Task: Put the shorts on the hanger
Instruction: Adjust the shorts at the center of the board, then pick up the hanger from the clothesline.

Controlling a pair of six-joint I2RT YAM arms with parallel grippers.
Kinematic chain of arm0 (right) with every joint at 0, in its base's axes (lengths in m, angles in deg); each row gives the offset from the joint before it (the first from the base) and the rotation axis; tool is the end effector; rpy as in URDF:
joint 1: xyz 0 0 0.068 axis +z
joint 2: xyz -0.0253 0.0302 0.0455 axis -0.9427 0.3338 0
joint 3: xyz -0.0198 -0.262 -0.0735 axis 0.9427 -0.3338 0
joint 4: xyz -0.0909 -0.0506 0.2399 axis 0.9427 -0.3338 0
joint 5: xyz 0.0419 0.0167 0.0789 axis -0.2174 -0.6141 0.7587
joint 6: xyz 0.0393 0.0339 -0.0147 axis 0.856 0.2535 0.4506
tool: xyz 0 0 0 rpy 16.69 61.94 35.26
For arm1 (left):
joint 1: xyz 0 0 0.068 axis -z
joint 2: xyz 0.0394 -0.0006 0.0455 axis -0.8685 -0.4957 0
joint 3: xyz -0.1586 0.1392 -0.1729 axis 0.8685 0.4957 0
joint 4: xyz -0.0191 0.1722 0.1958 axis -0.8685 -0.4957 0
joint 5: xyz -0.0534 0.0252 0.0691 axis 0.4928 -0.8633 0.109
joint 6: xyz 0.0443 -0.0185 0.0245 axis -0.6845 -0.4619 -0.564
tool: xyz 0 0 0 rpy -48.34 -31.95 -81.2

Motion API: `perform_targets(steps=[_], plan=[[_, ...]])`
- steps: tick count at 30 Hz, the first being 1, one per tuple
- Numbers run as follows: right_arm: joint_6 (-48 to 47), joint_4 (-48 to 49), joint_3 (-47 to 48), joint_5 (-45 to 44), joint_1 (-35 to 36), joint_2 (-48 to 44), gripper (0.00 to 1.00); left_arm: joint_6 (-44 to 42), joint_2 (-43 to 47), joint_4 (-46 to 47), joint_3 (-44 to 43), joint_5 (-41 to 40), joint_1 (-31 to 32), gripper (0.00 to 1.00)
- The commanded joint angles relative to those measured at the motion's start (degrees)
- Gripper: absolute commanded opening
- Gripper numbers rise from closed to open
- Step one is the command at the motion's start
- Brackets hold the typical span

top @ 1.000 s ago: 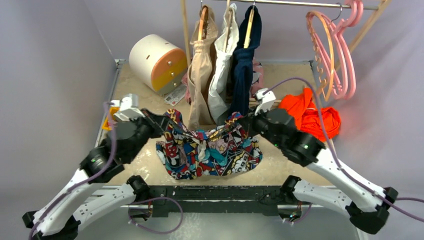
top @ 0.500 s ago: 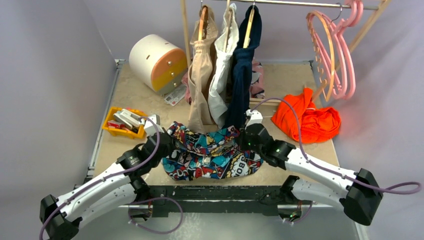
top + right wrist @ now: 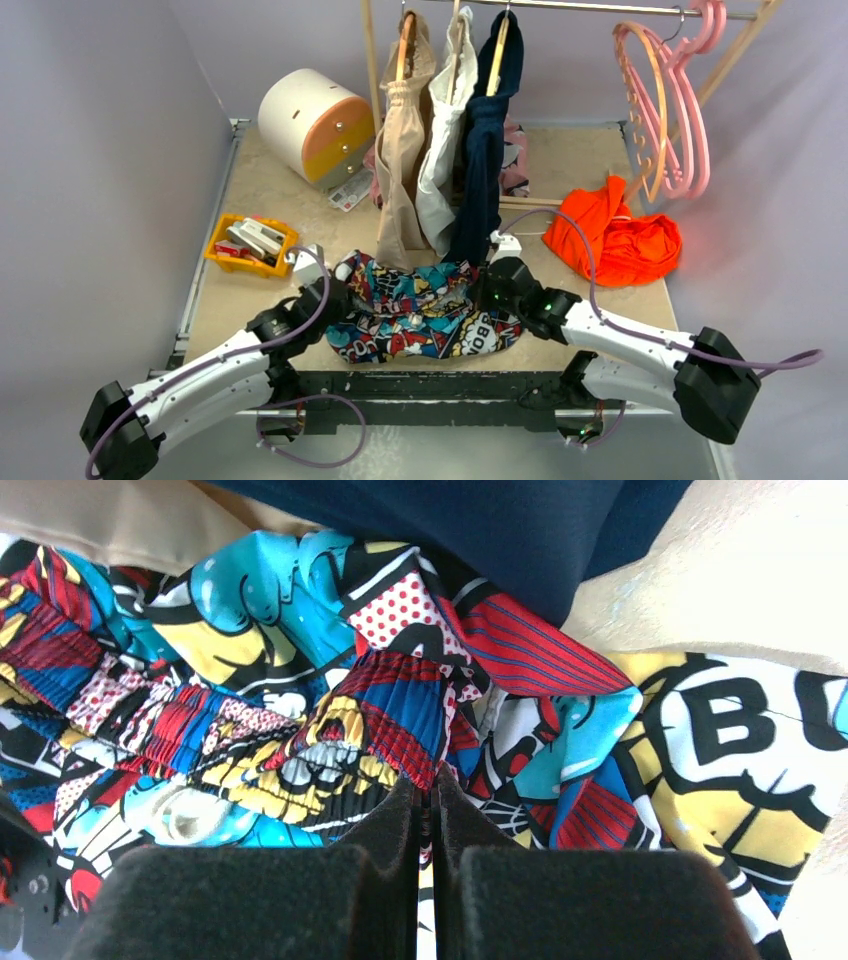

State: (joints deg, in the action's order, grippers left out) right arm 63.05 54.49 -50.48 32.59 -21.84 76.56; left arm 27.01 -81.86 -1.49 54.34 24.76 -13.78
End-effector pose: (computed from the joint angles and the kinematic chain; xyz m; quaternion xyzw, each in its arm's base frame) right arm 0.1518 0.1598 0.2035 -0.0084 0.8699 0.2624 0.4176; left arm 0.1160 -0.0958 0.1861 -0.2059 0.8615 -0.1708 0.4315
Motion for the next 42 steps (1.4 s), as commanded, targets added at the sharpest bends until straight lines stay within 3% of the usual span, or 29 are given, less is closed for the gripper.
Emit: perform_targets(steps=[1,2,6,9,16,22,27,32,42], plan=[[-0.18,3.96,0.96,3.93,-0.32,-2.13,0.00,-0.64,3.35,1.73,-0.60,1.26,-0.28,0.10],[-0.86,3.34,1.85,3.66,-0.32,-2.72,0.02,-1.30,3.64,1.20,-1.12,1.54,-0.28,0.15],[-3.60,-0.45,5.73,2.50,-0.32,-5.02,0.34,-2.49,3.06,-1.39,-3.97,2.32,-0.27,0.35],[-4.83,-3.74,8.24,1.99,-0.32,-7.06,0.50,-2.64,3.62,-3.58,-6.13,2.73,-0.23,0.44],[-10.12,-14.03,14.74,0.86,-0.33,-12.40,0.65,-4.59,6.83,-10.64,-13.68,2.96,-0.29,0.62],[-16.32,-18.38,19.87,1.72,-0.35,-16.84,0.68,-6.17,6.28,-18.01,-22.18,0.44,-0.27,0.68],[-23.17,-19.98,26.91,1.86,-0.33,-16.87,0.65,-11.55,8.92,-18.09,-27.94,-1.67,-0.27,0.71],[-29.62,-17.03,35.66,-5.35,-0.32,-14.81,0.64,-17.64,8.32,-18.16,-32.73,-6.62,-0.27,0.70],[-36.97,-17.56,59.32,-26.83,-0.33,-0.64,0.63,-25.93,5.81,-13.29,-38.13,-11.76,-0.27,0.70]])
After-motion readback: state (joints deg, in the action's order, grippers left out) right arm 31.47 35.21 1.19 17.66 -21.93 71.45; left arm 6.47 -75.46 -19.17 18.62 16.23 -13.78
